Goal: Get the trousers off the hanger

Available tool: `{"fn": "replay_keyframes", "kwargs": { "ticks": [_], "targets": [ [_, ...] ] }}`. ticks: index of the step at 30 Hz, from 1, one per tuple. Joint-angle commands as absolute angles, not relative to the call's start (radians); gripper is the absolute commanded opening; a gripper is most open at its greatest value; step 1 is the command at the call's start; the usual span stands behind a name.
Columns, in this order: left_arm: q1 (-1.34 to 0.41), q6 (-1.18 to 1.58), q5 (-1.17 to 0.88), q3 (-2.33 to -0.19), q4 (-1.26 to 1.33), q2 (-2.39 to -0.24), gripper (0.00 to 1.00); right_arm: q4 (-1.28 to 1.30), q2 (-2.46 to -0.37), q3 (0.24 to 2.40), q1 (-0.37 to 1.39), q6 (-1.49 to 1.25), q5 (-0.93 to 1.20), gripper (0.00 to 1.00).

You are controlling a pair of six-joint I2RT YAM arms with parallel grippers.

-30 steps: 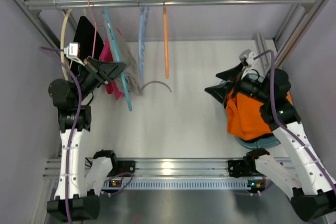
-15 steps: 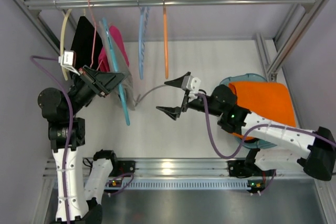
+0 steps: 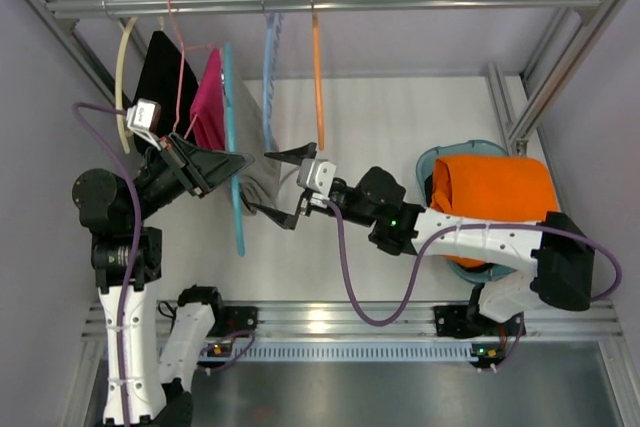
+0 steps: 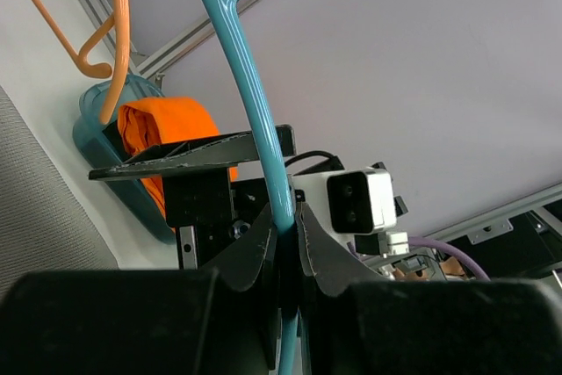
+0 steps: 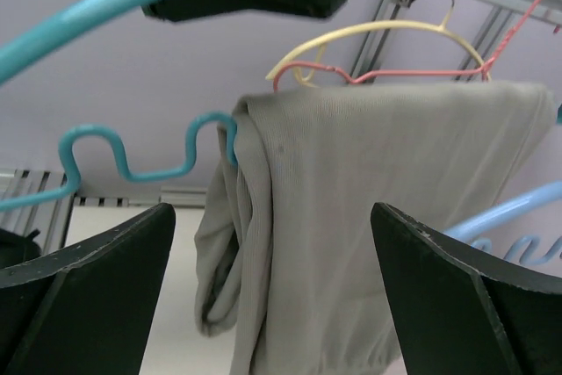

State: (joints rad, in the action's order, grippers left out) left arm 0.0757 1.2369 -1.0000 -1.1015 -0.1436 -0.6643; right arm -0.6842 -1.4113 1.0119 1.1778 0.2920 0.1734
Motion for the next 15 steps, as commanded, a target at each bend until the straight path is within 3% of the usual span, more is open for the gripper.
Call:
{"fn": "replay_keyframes", "kwargs": {
  "ticks": [1, 9, 15],
  "targets": [
    [0.068, 1.209, -1.009, -1.161, -0.029, -0.669, 0.0, -0.817, -1.443, 1.087, 1.203, 0.324, 0.158, 0.93],
    [0.063, 1.203, -1.011, -1.175, -0.029, -0.69, 0.0, -0.819, -1.488, 1.115, 1.207, 0.359, 0.08, 0.69],
    [0.063, 1.203, -1.009, -1.187, -0.029, -0.693, 0.0, -0.79, -1.522, 1.147, 1.187, 0.351, 0.04, 0.65]
  ]
}}
